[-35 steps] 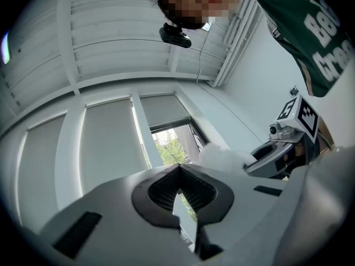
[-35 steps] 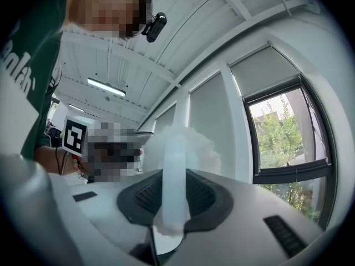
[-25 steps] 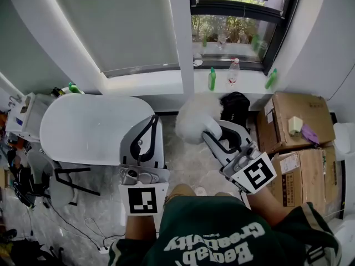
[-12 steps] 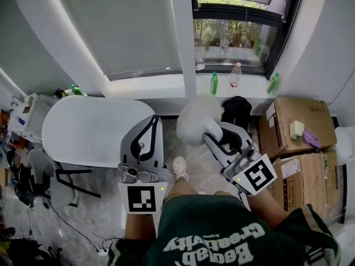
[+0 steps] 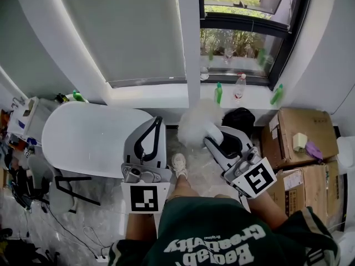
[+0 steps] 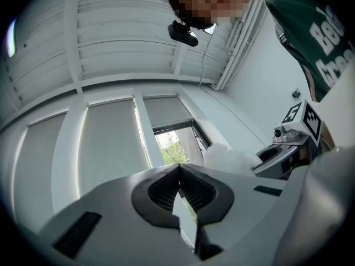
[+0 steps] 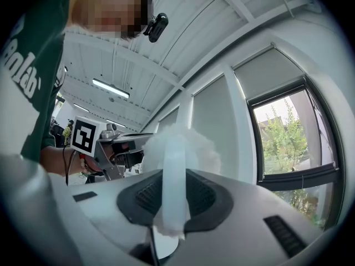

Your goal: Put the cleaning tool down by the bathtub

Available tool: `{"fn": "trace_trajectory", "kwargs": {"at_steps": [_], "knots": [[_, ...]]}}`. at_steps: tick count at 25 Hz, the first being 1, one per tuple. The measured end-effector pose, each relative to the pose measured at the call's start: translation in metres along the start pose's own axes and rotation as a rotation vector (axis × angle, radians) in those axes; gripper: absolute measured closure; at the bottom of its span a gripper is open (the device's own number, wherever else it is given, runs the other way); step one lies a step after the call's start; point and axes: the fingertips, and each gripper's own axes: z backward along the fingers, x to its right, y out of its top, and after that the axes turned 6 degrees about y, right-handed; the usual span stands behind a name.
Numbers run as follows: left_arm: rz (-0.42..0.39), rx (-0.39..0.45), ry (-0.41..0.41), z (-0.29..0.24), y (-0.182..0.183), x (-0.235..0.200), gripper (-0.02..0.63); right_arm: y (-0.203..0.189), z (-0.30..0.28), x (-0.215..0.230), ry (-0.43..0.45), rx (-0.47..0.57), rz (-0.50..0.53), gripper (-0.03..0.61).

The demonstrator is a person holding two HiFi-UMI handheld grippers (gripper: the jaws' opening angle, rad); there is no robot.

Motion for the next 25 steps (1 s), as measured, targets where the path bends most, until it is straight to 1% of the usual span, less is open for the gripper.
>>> {"fn": "trace_trajectory", "kwargs": {"at_steps": [2, 5, 10, 12, 16, 20, 21, 24, 25], "knots": [[-0.008, 0.001, 0.0, -0.013, -0.009, -0.008, 0.609, -0.003, -0.012, 0.011, -0.005, 0.002, 0.003, 0.486], [0.001, -0.01, 0.0, -0.038, -0.026, -0.025, 0.609, -0.01, -0.037, 0.032, -0.013, -0.005, -0.012, 0.486], [-0.01, -0.019, -0.02, -0.078, -0.054, -0.044, 0.609, -0.031, -0.074, 0.065, -0.021, -0.032, -0.009, 0.486], [-0.016, -0.019, -0.031, -0.095, -0.063, -0.054, 0.609, -0.033, -0.09, 0.077, -0.022, -0.032, -0.012, 0.486], [0.009, -0.008, -0.052, -0.128, -0.078, -0.071, 0.609, -0.038, -0.119, 0.099, -0.031, -0.043, -0.015, 0.486], [-0.012, -0.015, -0.088, -0.16, -0.096, -0.082, 0.609, -0.042, -0.144, 0.119, -0.04, -0.042, -0.044, 0.486], [-0.006, -0.022, -0.093, -0.167, -0.101, -0.085, 0.609, -0.044, -0.15, 0.124, -0.042, -0.045, -0.042, 0.486], [0.047, -0.026, -0.098, -0.185, -0.115, -0.096, 0.609, -0.053, -0.169, 0.138, -0.048, -0.059, -0.043, 0.486], [0.049, -0.025, -0.101, -0.191, -0.12, -0.1, 0.609, -0.055, -0.175, 0.143, -0.05, -0.061, -0.043, 0.486]]}}
